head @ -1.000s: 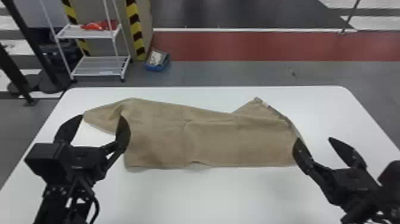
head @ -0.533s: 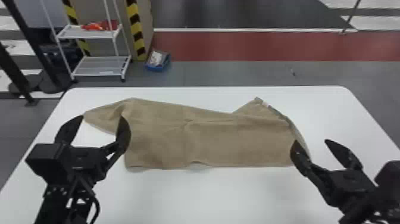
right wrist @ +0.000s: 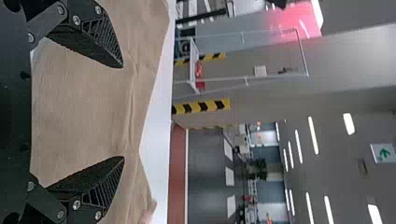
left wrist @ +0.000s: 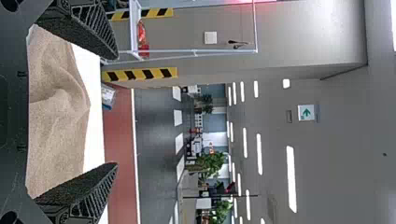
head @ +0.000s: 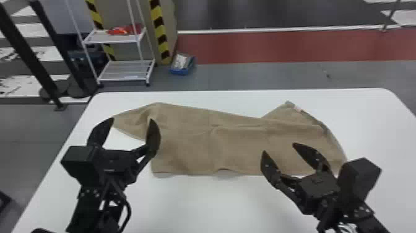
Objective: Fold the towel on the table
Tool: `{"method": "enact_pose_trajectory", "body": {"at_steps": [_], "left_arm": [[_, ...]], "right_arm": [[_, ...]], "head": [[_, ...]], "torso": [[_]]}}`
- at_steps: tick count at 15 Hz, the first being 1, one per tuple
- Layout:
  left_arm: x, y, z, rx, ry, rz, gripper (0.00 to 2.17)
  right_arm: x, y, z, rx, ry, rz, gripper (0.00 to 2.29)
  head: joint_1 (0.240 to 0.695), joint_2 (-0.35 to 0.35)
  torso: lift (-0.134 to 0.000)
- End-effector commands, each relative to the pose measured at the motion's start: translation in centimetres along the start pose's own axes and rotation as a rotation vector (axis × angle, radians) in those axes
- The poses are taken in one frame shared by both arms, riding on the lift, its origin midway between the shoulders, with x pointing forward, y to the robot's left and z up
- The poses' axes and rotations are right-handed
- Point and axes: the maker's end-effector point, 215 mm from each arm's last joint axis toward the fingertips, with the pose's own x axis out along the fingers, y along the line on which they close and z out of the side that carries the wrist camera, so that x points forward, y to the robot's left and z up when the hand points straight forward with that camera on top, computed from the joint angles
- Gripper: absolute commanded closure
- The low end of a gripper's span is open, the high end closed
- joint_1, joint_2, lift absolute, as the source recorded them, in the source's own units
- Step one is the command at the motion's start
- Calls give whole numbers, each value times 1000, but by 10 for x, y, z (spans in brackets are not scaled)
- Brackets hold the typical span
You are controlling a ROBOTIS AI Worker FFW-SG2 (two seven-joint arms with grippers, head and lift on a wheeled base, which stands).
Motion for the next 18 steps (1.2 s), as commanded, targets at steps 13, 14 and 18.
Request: {"method": "enact_pose_trajectory", "body": {"at_steps": [13, 14, 18], "left_arm": [[-2, 0, 21, -11, -32, -11, 76], [-2, 0, 21, -9, -32, -13, 76], [-2, 0, 20, -11, -29, -16, 76]], "right_arm": [[98, 214, -38, -202, 104, 427, 272], [103, 223, -42, -218, 126, 438, 282], [117, 250, -56, -297, 164, 458, 286]], "head": [[695, 350], [695, 350], [695, 350]], "torso": [[-128], [-128], [-128]]}}
